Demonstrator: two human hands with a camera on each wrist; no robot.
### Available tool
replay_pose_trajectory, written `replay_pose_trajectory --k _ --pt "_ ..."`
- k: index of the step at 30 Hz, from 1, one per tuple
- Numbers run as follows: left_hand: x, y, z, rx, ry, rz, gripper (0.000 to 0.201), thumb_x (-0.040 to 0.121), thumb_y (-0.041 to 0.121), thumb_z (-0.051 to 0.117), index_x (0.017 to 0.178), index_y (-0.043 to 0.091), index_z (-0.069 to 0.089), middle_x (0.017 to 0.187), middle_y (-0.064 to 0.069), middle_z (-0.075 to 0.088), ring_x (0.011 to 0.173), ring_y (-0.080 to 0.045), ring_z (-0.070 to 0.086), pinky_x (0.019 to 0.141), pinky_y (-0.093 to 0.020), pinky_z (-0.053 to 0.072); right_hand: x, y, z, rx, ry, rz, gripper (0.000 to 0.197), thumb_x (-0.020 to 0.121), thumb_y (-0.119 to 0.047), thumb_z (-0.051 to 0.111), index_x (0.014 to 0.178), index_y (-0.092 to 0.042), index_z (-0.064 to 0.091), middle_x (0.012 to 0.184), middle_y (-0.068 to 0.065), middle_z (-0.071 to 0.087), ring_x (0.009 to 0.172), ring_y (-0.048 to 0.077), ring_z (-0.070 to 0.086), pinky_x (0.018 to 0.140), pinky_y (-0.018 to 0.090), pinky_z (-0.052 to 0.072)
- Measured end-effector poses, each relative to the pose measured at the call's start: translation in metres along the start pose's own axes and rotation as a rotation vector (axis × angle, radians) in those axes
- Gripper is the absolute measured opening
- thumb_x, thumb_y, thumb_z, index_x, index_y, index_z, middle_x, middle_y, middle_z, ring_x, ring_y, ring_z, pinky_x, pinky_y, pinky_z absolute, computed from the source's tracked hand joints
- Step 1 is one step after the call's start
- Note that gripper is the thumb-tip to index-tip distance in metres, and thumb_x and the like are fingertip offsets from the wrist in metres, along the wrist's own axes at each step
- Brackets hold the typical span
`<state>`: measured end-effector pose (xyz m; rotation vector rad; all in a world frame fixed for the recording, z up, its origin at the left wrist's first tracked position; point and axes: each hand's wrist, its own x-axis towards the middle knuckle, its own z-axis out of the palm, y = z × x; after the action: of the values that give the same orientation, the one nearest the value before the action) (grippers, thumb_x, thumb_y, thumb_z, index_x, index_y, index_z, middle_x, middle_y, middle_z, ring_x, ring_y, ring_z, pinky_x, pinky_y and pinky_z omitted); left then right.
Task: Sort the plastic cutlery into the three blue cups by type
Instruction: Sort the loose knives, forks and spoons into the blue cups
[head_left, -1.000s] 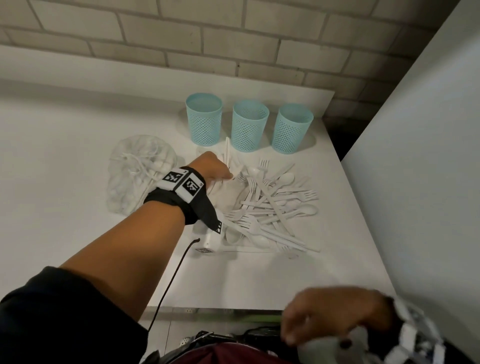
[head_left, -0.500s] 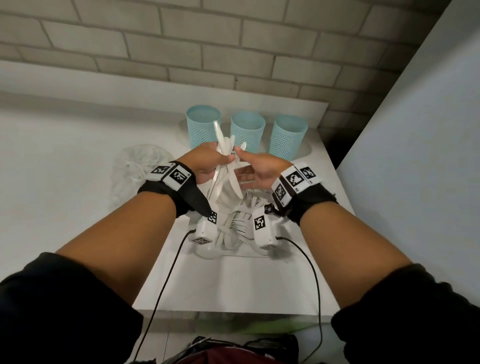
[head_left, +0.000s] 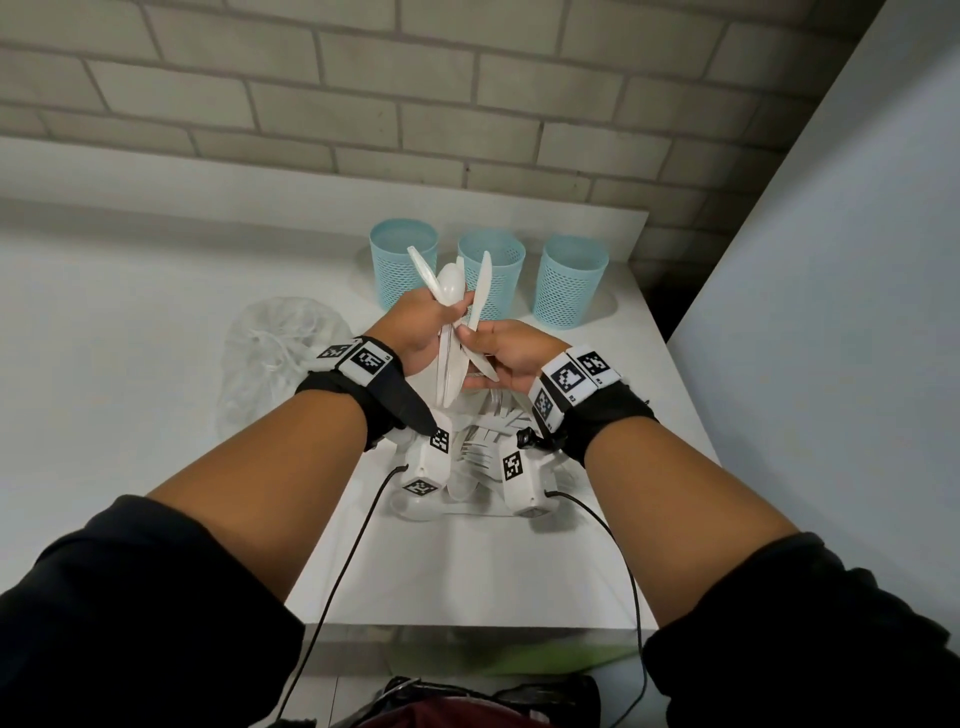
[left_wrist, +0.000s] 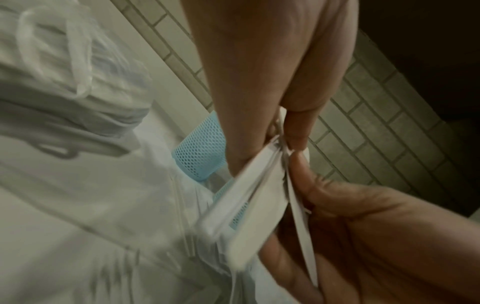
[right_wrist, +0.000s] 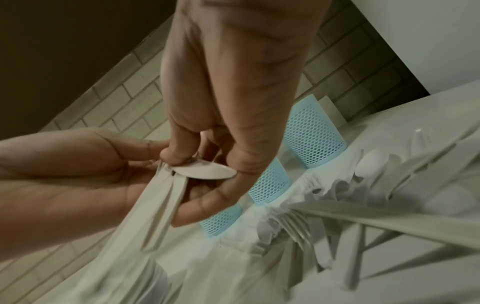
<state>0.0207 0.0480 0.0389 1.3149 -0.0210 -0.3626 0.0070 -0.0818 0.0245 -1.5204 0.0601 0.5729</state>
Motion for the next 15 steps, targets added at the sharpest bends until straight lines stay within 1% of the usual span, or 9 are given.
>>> replay_pose_trajectory --k 3,4,5,7,8,10,11,13,15 --pt "-0.002 -0.003 0.005 0.007 -0.059 -0.036 0.029 0.099 0.006 0.037 0.124 -0.003 0.05 0.098 -0.007 0.062 0.087 -0.018 0.06 0.081 -0.029 0.052 0.0 -0.001 -0.002 -0.02 0.04 -0.041 0.014 0.096 -0.022 0.049 0.097 -0.016 0.061 0.095 0.004 0.067 0.088 0.017 0.066 0.078 0.031 0.057" --pt "-0.004 -0.004 0.006 0.01 -0.072 -0.052 0.031 0.1 0.008 0.036 0.125 -0.004 0.05 0.098 -0.008 0.062 0.087 -0.019 0.06 0.081 -0.03 0.052 0.0 -0.001 -0.003 -0.024 0.055 -0.045 0.012 0.096 -0.021 0.05 0.098 -0.017 0.061 0.096 0.004 0.066 0.089 0.017 0.065 0.081 0.033 0.056" --pt "-0.004 -0.005 0.008 0.01 -0.076 -0.061 0.031 0.1 0.008 0.035 0.125 -0.005 0.05 0.098 -0.009 0.062 0.087 -0.019 0.06 0.08 -0.031 0.052 0.0 -0.001 -0.005 -0.021 0.067 -0.051 0.011 0.095 -0.02 0.052 0.098 -0.018 0.062 0.095 0.003 0.066 0.088 0.016 0.065 0.08 0.032 0.056" --pt "-0.004 -0.006 0.009 0.015 -0.059 -0.072 0.03 0.1 0.007 0.037 0.124 -0.004 0.051 0.095 -0.011 0.062 0.083 -0.021 0.062 0.07 -0.029 0.056 -0.002 0.0 -0.008 0.002 0.08 -0.075 0.011 0.093 -0.014 0.055 0.1 -0.016 0.063 0.092 0.003 0.066 0.082 0.014 0.066 0.072 0.028 0.058" --pt "-0.004 -0.006 0.009 0.016 -0.054 -0.078 0.029 0.099 0.005 0.039 0.123 -0.003 0.052 0.094 -0.012 0.062 0.082 -0.022 0.062 0.065 -0.029 0.057 -0.002 0.0 -0.009 0.017 0.086 -0.086 0.014 0.092 -0.011 0.056 0.104 -0.013 0.062 0.092 0.004 0.066 0.081 0.015 0.066 0.069 0.027 0.058" --pt "-0.004 -0.007 0.008 0.001 -0.063 -0.096 0.027 0.096 0.003 0.042 0.12 -0.001 0.053 0.092 -0.014 0.062 0.08 -0.024 0.063 0.063 -0.031 0.057 -0.003 -0.001 -0.011 0.037 0.094 -0.086 0.022 0.091 -0.009 0.057 0.112 -0.009 0.061 0.092 0.006 0.066 0.08 0.015 0.066 0.065 0.026 0.059" --pt "-0.005 -0.007 0.008 -0.008 -0.07 -0.108 0.025 0.096 0.003 0.043 0.118 0.0 0.053 0.092 -0.014 0.062 0.079 -0.024 0.063 0.063 -0.031 0.057 -0.004 -0.002 -0.011 0.048 0.099 -0.078 0.022 0.092 -0.012 0.055 0.112 -0.006 0.061 0.09 0.007 0.067 0.077 0.015 0.067 0.063 0.026 0.059" --pt "-0.007 -0.008 0.008 -0.028 -0.076 -0.135 0.023 0.096 0.004 0.041 0.114 0.0 0.053 0.089 -0.015 0.062 0.073 -0.024 0.066 0.057 -0.032 0.058 -0.006 -0.005 -0.008 0.087 0.116 -0.046 0.022 0.096 -0.023 0.049 0.1 -0.006 0.062 0.078 0.007 0.07 0.066 0.013 0.069 0.056 0.026 0.059" --pt "-0.008 -0.007 0.009 -0.036 -0.069 -0.147 0.021 0.096 0.005 0.038 0.11 0.002 0.054 0.088 -0.014 0.062 0.071 -0.023 0.066 0.057 -0.032 0.058 -0.006 -0.007 -0.008 0.108 0.139 -0.021 0.027 0.098 -0.03 0.043 0.089 -0.011 0.061 0.065 0.003 0.071 0.057 0.013 0.069 0.052 0.026 0.058"
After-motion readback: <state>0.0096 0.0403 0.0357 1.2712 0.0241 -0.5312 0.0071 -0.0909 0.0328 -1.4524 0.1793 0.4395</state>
